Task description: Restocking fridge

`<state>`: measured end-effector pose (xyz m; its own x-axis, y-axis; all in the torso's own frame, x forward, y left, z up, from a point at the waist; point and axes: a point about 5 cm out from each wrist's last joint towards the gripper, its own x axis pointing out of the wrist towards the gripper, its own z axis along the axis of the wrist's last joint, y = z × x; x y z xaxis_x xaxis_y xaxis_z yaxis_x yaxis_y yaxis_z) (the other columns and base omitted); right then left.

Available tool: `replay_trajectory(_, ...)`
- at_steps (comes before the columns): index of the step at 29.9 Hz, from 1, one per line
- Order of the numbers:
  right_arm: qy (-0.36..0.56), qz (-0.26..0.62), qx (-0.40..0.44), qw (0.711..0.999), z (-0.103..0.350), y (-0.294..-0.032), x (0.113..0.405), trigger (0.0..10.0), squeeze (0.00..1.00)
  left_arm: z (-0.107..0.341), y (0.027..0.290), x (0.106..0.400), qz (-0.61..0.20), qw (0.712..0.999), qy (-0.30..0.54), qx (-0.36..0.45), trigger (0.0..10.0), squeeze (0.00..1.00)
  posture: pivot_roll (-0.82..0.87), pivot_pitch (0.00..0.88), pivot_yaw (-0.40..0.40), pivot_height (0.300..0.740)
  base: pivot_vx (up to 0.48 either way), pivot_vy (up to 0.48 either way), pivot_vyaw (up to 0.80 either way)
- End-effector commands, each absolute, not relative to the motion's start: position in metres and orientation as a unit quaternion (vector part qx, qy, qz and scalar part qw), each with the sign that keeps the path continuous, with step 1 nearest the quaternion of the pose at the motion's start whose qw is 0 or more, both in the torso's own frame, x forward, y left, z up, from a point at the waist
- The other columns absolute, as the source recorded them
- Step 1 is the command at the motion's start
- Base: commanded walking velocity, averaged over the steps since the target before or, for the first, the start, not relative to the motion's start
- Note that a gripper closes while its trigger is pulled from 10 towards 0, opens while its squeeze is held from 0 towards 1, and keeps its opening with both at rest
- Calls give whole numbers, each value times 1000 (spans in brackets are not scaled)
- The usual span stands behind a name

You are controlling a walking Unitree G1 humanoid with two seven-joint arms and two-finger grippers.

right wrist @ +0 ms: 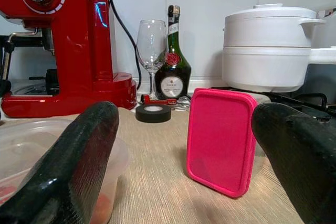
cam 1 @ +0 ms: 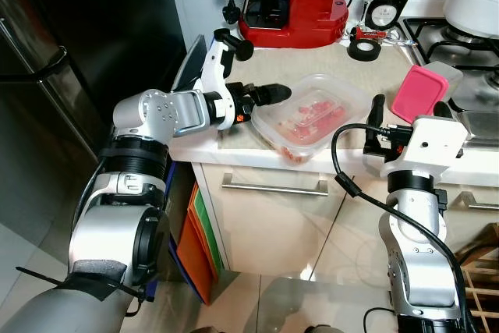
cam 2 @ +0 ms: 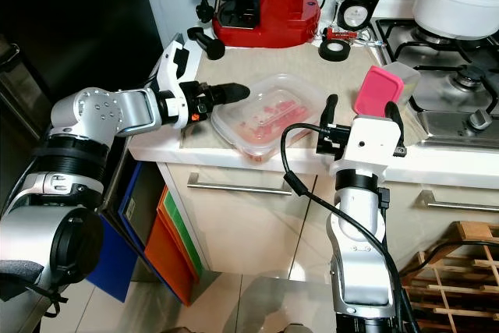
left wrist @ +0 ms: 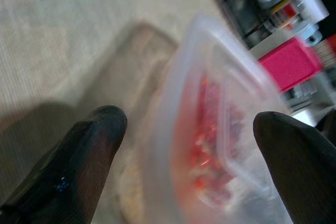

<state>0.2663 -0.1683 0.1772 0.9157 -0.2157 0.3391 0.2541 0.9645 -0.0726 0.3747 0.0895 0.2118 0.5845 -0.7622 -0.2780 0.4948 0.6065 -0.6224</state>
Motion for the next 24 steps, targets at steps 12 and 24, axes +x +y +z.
replay_trajectory(12, -167, -120, -56, 977, 178, -165, 264, 10000, 0, 205, 93, 376, -354, 857, 274, -255, 0, 0, -110, 0, 115, 740, 0, 0, 0)
replay_trajectory(24, -160, -120, -59, 978, 176, -167, 263, 10000, 0, 207, 85, 370, -380, 842, 235, -303, 0, 0, -114, 0, 102, 740, 0, 0, 0)
